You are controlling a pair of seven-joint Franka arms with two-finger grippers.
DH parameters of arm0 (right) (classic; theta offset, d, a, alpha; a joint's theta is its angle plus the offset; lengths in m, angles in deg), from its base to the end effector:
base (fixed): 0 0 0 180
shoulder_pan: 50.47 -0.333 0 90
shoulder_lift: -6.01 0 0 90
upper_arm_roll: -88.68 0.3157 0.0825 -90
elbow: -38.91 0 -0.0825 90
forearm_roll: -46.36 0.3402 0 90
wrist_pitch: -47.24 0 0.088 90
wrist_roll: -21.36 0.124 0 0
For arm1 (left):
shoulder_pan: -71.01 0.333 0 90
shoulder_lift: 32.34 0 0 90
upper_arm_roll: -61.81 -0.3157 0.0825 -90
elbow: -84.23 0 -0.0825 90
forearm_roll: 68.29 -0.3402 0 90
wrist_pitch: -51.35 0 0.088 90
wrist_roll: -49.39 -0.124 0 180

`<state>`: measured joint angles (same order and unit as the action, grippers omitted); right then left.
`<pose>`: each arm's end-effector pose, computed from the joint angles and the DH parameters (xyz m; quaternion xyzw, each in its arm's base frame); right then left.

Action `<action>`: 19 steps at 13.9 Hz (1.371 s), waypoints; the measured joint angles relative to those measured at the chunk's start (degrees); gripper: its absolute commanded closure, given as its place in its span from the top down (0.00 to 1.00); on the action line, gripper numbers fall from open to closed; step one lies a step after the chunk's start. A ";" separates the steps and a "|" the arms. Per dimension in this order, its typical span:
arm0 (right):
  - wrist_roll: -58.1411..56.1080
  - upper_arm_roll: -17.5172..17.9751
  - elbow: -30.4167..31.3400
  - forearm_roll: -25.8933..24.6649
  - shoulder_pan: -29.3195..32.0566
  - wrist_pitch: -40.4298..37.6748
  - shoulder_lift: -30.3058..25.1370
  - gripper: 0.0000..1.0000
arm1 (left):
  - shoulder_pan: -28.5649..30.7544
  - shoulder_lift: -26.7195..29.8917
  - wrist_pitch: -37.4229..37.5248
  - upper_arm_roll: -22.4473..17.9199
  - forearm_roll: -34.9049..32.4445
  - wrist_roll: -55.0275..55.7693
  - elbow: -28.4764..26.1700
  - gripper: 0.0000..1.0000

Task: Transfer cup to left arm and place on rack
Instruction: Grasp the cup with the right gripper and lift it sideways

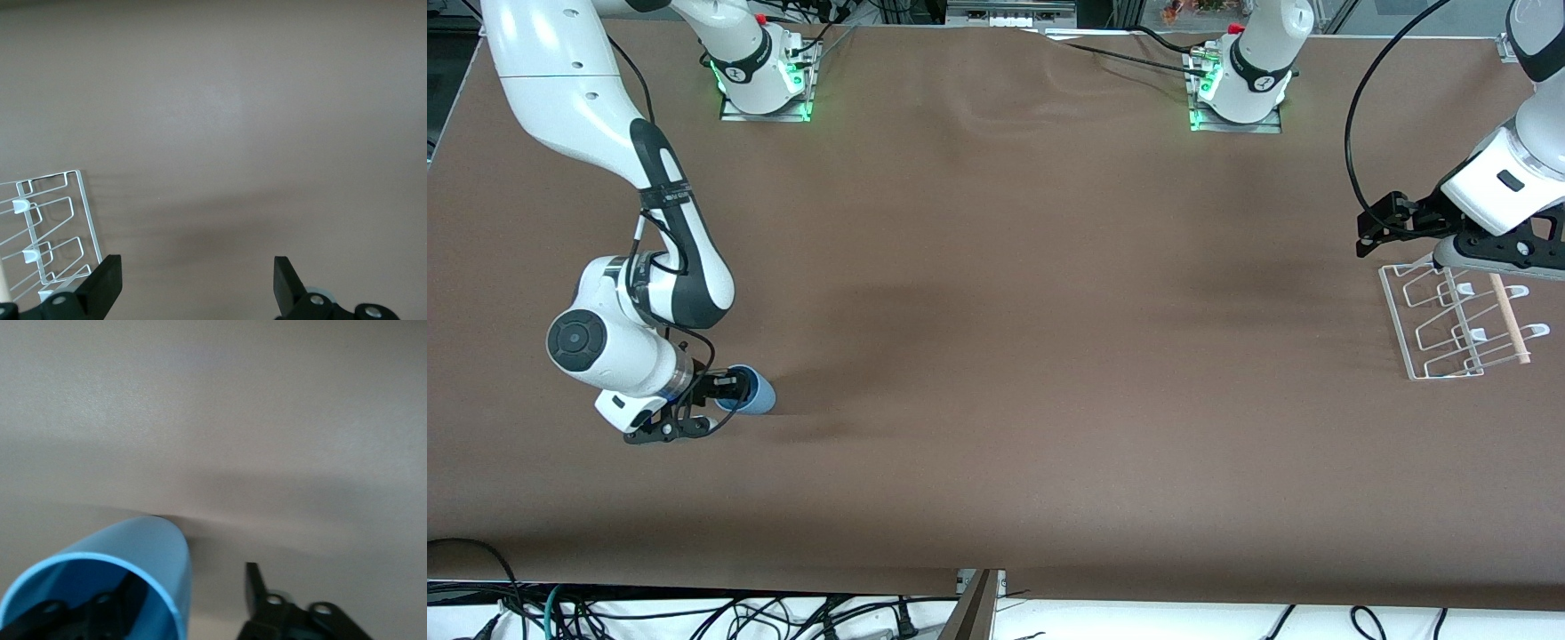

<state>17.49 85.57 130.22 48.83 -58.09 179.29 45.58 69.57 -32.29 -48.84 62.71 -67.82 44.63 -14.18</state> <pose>0.6639 0.0589 0.2419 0.9978 0.0652 0.0108 0.0010 0.5222 -0.0222 0.5598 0.9980 -0.0613 0.0161 0.0037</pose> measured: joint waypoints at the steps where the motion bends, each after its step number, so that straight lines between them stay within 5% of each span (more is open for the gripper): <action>1: 0.51 0.11 -0.01 0.00 -0.39 0.00 0.00 0.00 | 0.00 0.00 0.00 0.00 0.00 0.00 0.00 1.00; 9: 5.39 2.18 -2.20 4.24 -1.57 -4.74 -1.36 0.00 | 0.00 0.00 0.00 0.00 0.00 0.00 0.00 1.00; 13: 19.35 8.58 -7.81 13.06 -1.78 -13.99 -5.00 0.00 | 0.00 0.00 0.00 0.00 0.00 0.00 0.00 1.00; 19: 38.12 20.78 -13.67 26.88 -2.23 -15.22 -5.76 0.00 | -0.47 -0.49 0.30 0.20 1.86 -6.85 -0.01 1.00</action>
<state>55.60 106.35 116.55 75.71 -60.32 164.06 39.82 69.11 -32.78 -48.54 62.91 -65.96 37.78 -14.19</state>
